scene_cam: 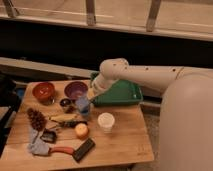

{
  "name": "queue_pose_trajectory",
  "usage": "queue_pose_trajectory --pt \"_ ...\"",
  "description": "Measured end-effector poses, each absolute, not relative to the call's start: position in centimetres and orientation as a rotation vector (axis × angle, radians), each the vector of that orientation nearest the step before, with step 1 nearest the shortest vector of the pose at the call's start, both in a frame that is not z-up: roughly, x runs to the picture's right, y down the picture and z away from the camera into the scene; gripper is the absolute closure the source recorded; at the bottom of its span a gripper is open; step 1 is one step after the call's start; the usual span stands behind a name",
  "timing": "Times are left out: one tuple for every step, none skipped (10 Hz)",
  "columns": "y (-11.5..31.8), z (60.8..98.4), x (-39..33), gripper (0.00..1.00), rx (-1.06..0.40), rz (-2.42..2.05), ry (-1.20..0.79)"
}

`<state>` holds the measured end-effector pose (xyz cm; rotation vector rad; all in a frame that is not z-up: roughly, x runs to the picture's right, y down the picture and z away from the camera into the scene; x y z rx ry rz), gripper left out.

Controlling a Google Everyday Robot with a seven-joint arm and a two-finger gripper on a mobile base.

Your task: Place sponge in plastic cup

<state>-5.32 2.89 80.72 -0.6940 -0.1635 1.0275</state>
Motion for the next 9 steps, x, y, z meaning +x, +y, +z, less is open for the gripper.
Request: queue_pose_trajectory --pt "2.8 81.2 -4.8 1.0 -0.686 1.034 -0.153" --pt "2.9 81.5 -4.8 1.0 -0.685 1.036 -0.147" --pt "3.0 81.7 -4.8 1.0 -0.684 1.04 -0.142" --pt "3.2 81.8 -4.3 1.0 -0.68 1.049 -0.133" --pt "3.3 81.9 -3.7 1.0 -0.675 1.059 -0.126" --pt "3.5 81.8 -3.2 1.0 -0.669 1.068 -0.12" --pt "3.6 81.6 -3.1 1.0 -0.666 1.072 -0.118" --pt "3.7 81.6 -2.8 1.0 -0.665 1.075 -0.115" --pt "3.8 81.5 -2.8 1.0 -0.664 1.077 -0.115"
